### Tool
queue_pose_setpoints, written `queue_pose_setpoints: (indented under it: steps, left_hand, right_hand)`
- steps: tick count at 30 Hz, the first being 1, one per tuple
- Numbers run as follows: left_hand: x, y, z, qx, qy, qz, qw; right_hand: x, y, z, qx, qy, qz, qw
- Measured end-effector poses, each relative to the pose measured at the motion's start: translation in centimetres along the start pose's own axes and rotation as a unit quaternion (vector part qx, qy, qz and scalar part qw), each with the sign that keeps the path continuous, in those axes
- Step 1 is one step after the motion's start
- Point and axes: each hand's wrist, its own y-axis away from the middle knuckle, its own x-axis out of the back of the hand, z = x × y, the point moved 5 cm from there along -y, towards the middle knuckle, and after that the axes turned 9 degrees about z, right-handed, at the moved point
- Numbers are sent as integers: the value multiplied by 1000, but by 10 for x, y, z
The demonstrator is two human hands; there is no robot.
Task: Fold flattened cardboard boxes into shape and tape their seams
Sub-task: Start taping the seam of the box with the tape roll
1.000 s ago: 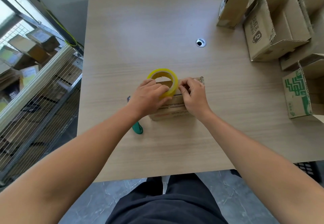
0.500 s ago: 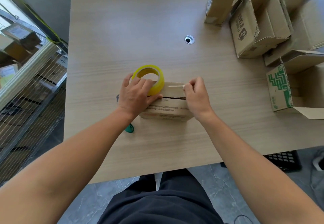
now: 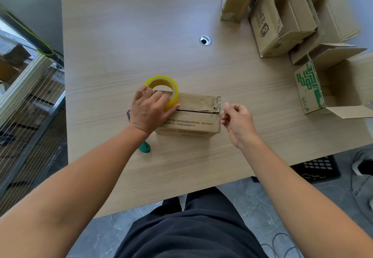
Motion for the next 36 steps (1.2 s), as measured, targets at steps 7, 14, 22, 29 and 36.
queue_pose_setpoints:
  steps: [7,14,22,29,36]
  left_hand:
    - [1,-3,2,-32,54,-7,998]
    - [4,-1,4,-26,66,-5,997]
    - [5,-3,7,-31,65,-8,997]
    - [6,-4,13,-49,66,-19,996]
    - [9,-7,15,-53,66,-41,996]
  right_hand:
    - [9,13,7,4,61,-26,998]
    - [11,1,19,15,101,-18,995]
    - [6,-9,39,39,141,-64,987]
    - [-4,-15,56,-82,155,-71,982]
    - [-52,-4,-11,390,378,-54,838]
